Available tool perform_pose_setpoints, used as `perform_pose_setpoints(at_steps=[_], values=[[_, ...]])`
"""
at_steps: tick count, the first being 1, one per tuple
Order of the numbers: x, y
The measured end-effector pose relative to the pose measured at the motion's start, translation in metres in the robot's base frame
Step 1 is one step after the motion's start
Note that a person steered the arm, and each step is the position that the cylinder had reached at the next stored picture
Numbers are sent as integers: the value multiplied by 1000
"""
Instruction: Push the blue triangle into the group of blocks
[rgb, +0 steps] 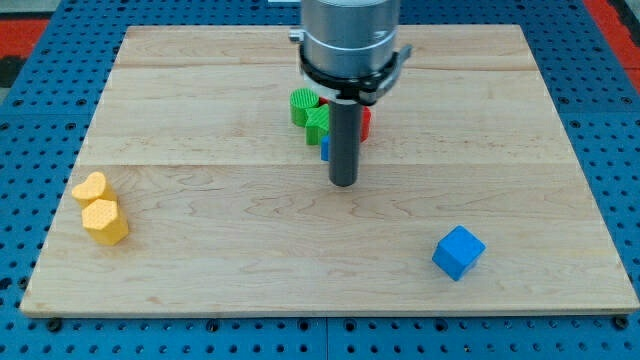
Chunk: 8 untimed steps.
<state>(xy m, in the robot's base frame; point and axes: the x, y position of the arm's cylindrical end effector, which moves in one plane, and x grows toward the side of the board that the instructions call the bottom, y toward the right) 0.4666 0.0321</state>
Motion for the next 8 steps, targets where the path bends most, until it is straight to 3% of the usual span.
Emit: perform_pose_setpoints(at_steps=[1,3,5,6,7,8], values=[[-11,14],[-24,-23],[34,-20],[60,88],[59,172],[91,212]])
